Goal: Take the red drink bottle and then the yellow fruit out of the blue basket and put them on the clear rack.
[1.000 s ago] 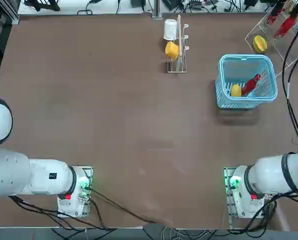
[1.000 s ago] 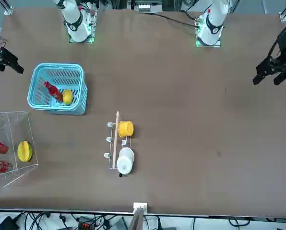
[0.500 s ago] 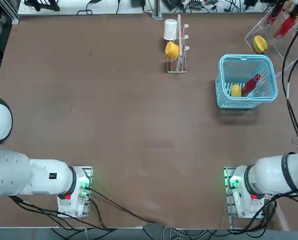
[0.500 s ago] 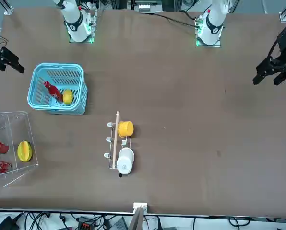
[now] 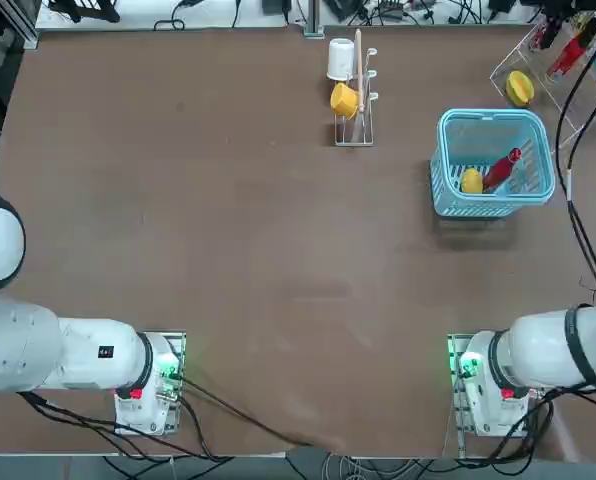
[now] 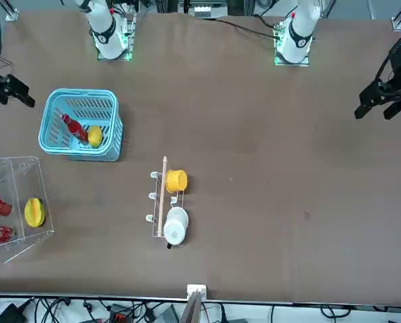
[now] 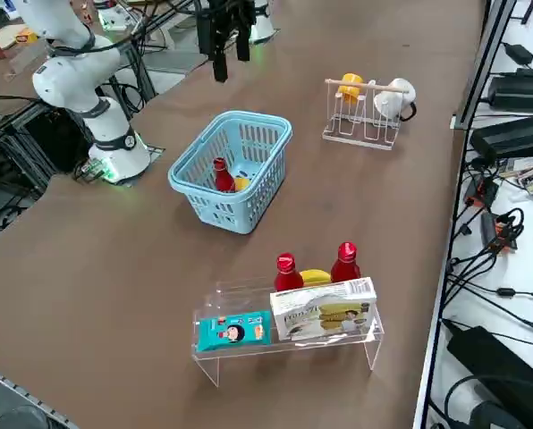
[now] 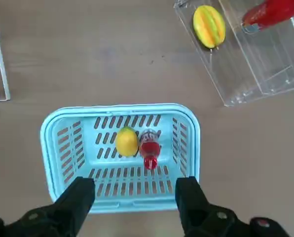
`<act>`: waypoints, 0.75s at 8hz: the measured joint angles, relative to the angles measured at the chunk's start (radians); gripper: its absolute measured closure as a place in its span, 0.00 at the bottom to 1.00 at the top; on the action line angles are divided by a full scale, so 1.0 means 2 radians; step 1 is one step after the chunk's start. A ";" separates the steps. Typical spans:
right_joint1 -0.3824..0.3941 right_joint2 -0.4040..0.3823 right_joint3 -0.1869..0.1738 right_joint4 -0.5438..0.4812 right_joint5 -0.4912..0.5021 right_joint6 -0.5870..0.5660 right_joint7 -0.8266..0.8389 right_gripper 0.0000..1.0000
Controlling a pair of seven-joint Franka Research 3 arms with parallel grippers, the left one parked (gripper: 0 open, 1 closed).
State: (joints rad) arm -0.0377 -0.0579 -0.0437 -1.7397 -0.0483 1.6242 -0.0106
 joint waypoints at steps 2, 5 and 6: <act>0.000 -0.018 0.000 -0.077 0.000 0.053 -0.002 0.00; 0.000 -0.038 -0.001 -0.197 -0.002 0.150 -0.002 0.00; -0.002 -0.040 -0.004 -0.229 -0.003 0.181 -0.003 0.00</act>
State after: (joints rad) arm -0.0419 -0.1377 -0.0509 -2.1980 -0.0550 1.9856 -0.0166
